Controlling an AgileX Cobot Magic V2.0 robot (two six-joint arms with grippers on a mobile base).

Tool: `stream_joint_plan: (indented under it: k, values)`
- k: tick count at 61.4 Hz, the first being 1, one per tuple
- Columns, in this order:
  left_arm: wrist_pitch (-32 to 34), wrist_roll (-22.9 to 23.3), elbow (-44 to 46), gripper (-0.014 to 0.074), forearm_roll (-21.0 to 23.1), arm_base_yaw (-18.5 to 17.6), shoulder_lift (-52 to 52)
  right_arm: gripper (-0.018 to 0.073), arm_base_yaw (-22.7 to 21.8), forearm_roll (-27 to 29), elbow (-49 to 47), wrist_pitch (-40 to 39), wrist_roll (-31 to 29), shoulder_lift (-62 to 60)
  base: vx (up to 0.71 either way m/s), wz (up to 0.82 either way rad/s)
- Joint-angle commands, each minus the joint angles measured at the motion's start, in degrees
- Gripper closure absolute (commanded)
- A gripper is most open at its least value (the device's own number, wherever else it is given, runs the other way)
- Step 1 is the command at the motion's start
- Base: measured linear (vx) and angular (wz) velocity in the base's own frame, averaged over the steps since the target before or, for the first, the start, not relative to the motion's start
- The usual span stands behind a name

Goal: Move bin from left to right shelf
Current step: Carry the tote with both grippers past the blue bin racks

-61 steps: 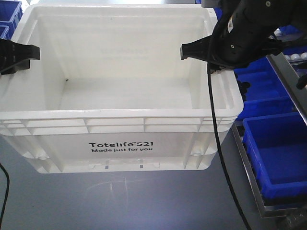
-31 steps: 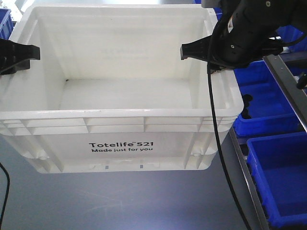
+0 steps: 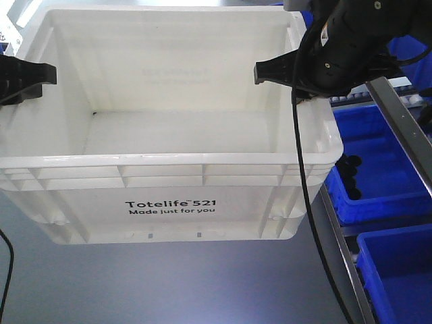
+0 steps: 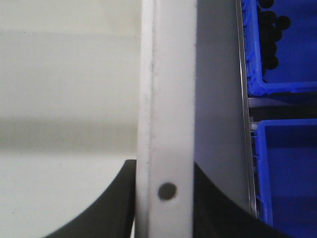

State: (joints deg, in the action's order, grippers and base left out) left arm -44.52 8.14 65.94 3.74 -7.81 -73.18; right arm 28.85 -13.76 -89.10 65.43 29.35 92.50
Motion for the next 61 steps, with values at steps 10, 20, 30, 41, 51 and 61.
stream_joint_plan:
  k: [10, 20, 30, 41, 51, 61]
  values:
    - [6.82, -0.93, 2.60, 0.0505, -0.24, -0.39, 2.58, 0.0549, -0.49, -6.82, -2.14, -2.76, -0.38, -2.94, 0.33, 0.02]
    - [6.82, -0.93, 2.60, 0.0505, -0.24, -0.39, 2.58, 0.0549, -0.49, -6.87, -2.14, -2.75, -0.38, -2.94, 0.34, 0.06]
    - [6.82, -0.93, 2.60, 0.0505, -0.24, -0.39, 2.58, 0.0549, -0.49, -6.87, -2.14, -2.75, -0.38, -2.94, 0.34, 0.09]
    - [6.83, -0.93, 2.60, 0.0505, -0.24, -0.39, 2.58, 0.0549, -0.49, -6.87, -2.14, -2.75, -0.38, -2.94, 0.35, 0.09]
    - [6.83, -0.93, 2.60, 0.0505, -0.24, -0.39, 2.58, 0.0549, -0.49, -6.87, -2.14, -2.75, -0.38, -2.94, 0.35, 0.04]
    - [6.86, -0.93, 2.60, 0.0505, -0.24, -0.39, 2.58, 0.0549, -0.49, -6.90, -2.14, -2.74, -0.38, -2.94, 0.35, 0.00]
